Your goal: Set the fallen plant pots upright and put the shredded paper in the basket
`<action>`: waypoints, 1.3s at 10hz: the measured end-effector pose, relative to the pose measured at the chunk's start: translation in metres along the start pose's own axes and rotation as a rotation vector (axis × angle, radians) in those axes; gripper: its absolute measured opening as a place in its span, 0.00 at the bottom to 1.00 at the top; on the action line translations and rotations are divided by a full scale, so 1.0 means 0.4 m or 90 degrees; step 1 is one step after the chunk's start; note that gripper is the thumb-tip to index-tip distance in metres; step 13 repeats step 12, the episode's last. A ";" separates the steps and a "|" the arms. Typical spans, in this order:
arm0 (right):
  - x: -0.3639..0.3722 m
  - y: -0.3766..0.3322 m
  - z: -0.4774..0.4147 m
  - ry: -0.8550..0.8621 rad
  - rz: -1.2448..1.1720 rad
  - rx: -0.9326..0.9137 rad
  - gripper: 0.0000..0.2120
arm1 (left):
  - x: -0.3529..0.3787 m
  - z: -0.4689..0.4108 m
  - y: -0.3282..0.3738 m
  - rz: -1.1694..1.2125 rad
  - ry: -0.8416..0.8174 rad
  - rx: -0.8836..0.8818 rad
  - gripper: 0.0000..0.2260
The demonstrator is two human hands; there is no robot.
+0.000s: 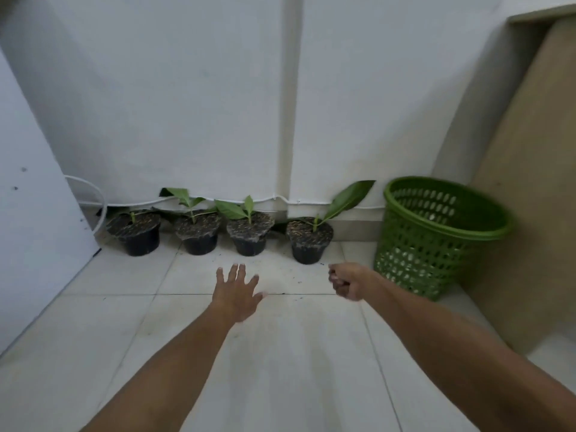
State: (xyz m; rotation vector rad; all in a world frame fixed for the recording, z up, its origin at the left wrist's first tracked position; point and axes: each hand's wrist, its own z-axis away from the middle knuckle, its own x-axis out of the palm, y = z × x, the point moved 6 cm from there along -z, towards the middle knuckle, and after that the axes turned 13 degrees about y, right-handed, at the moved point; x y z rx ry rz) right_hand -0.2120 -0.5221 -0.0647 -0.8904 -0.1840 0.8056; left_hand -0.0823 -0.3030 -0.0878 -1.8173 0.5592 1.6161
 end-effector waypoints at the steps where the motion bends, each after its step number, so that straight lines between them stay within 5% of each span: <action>1: -0.172 -0.104 0.029 0.087 -0.003 -0.120 0.19 | -0.115 -0.093 0.159 0.061 0.058 0.025 0.29; 3: -0.499 -0.330 0.118 0.455 0.141 -0.583 0.19 | -0.395 -0.283 0.485 0.224 0.225 0.112 0.28; 4: -0.614 -0.386 0.116 0.639 0.239 -0.660 0.19 | -0.524 -0.375 0.589 0.300 0.323 0.117 0.26; 5: -0.677 -0.386 0.054 0.707 0.334 -0.601 0.18 | -0.592 -0.443 0.686 0.347 0.308 0.101 0.27; 7: -0.660 -0.334 -0.042 0.618 0.476 -0.558 0.15 | -0.598 -0.491 0.847 0.274 0.214 0.204 0.31; 9: -0.657 -0.332 -0.054 0.558 0.600 -0.449 0.17 | -0.492 -0.488 0.867 0.187 0.077 0.172 0.33; 13: -0.633 -0.323 -0.004 0.571 0.529 -0.498 0.18 | -0.537 -0.443 0.792 0.291 0.172 0.176 0.23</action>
